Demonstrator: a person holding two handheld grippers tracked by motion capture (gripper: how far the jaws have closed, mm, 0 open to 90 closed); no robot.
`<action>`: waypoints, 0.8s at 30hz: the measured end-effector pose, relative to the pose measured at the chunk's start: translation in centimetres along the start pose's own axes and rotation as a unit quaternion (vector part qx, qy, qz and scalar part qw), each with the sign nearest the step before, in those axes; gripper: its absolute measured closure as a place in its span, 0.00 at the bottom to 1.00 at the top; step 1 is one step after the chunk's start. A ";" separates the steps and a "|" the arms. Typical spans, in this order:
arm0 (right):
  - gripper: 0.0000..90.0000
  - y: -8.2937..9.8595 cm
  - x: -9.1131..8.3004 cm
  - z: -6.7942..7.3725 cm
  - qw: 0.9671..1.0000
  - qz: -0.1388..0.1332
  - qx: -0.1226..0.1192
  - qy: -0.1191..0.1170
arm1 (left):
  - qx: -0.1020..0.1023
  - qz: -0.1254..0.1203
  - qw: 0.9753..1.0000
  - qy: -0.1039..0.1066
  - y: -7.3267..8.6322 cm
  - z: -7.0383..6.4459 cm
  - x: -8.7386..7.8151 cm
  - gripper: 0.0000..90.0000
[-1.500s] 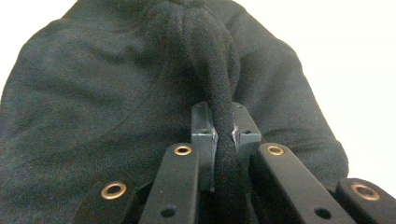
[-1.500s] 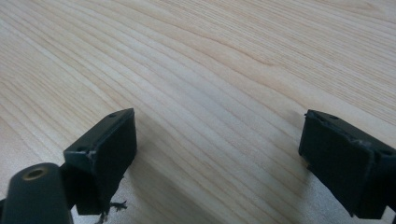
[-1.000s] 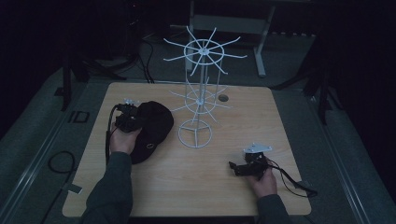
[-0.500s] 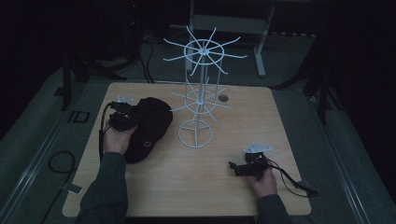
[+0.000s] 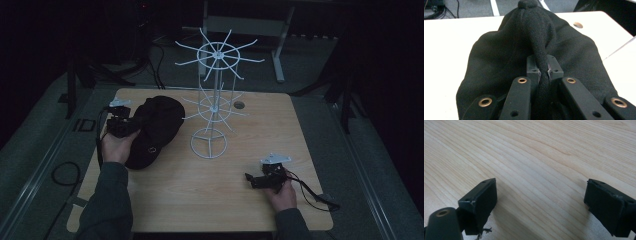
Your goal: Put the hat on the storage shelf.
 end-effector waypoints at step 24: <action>0.12 0.0 0.0 0.0 1.000 -0.001 0.000 0.000 | 0.003 -0.059 0.998 0.035 -2.2 0.2 -4.0 0.94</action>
Point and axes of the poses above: each handheld gripper's, and its own axes: x roughly forward along the jaws, y roughly out of its underside, z roughly to its left, the point moved 9 cm from there along x, roughly forward along the jaws, and after that the axes turned 15 degrees about z, right-handed, at the moved point
